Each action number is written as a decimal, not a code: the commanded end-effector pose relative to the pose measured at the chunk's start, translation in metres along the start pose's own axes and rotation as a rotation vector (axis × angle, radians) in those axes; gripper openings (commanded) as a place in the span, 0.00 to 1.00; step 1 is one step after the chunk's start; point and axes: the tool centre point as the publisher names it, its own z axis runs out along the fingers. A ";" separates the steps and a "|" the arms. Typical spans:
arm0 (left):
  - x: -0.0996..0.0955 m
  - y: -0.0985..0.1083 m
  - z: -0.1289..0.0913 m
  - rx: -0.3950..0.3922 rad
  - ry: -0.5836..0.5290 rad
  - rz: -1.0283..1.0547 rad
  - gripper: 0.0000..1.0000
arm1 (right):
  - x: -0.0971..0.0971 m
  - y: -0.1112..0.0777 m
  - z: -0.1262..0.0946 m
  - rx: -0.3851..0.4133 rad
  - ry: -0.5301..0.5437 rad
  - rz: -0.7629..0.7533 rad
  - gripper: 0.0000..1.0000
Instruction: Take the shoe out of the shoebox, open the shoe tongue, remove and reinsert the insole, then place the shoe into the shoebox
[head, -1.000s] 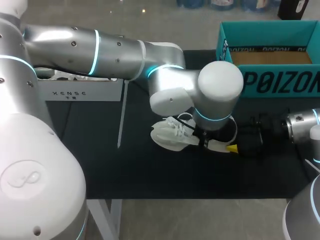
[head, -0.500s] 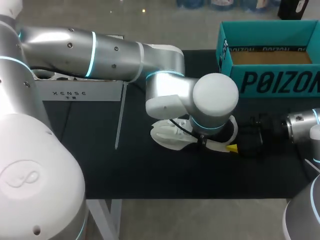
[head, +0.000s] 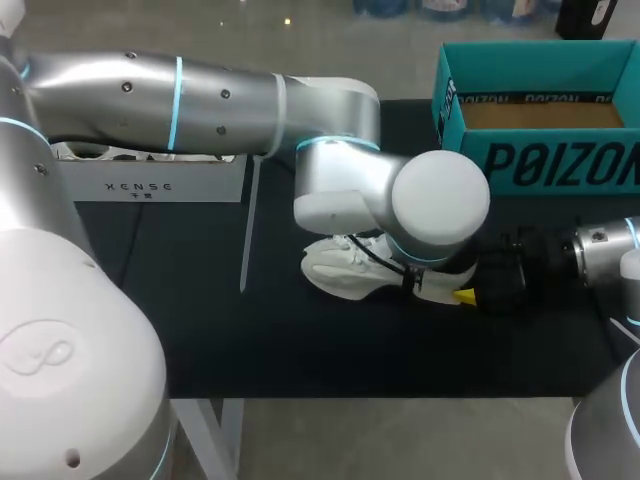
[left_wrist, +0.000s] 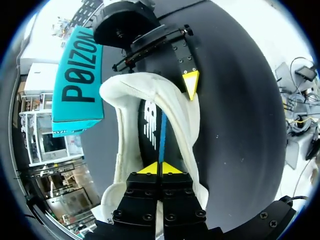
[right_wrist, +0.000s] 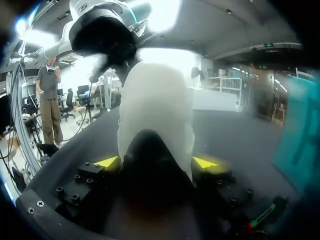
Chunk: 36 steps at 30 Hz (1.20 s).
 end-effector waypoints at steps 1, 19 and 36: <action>-0.001 0.006 -0.025 0.000 -0.024 -0.025 0.00 | -0.001 -0.004 0.004 0.002 0.001 0.001 0.00; -0.004 0.005 -0.065 0.022 -0.099 -0.051 0.00 | -0.001 -0.004 0.004 0.002 0.001 0.001 0.00; -0.015 -0.008 -0.011 0.063 0.157 -0.014 0.00 | -0.001 -0.004 0.004 0.002 0.001 0.001 0.00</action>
